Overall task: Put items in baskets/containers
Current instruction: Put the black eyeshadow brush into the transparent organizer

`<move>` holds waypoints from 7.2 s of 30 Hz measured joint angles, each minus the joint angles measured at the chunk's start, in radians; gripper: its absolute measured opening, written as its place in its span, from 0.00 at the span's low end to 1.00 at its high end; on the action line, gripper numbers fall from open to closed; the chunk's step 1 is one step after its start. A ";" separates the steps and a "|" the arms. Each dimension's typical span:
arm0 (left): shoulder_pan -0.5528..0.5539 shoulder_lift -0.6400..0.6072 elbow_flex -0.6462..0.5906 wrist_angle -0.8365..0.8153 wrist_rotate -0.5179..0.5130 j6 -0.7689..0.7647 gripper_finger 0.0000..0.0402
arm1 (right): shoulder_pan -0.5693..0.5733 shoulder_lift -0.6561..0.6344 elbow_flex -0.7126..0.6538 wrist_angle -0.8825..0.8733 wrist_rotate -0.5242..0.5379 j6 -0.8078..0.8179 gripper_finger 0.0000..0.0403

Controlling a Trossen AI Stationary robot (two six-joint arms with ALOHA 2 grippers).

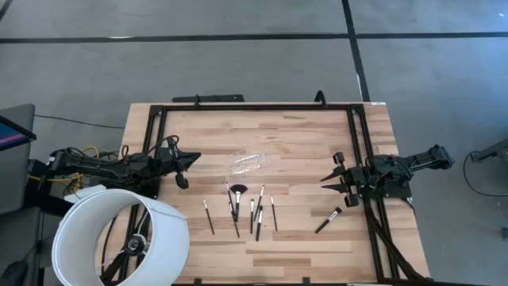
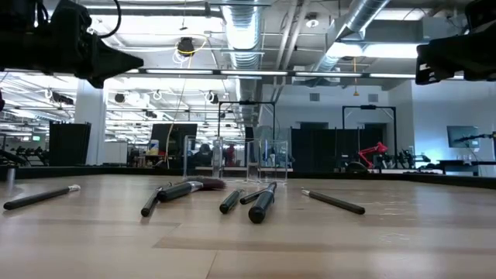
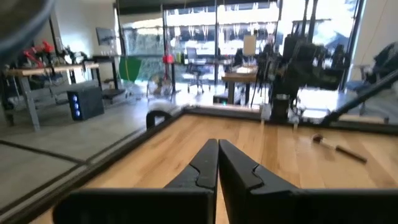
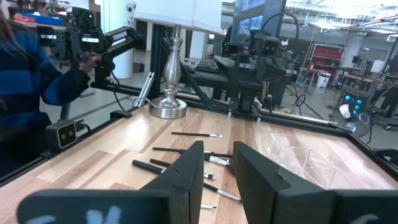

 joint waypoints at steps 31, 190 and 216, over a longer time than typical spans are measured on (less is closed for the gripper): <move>0.000 0.042 0.000 0.138 0.090 -0.001 0.03 | 0.000 0.000 0.000 0.000 0.000 0.000 0.20; 0.122 1.046 0.145 0.268 0.756 0.070 0.05 | -0.198 2.328 1.775 -0.366 -0.161 0.421 0.19; 0.122 1.046 0.145 0.256 0.800 0.069 0.05 | -0.198 2.327 1.775 -0.310 -0.159 0.420 0.12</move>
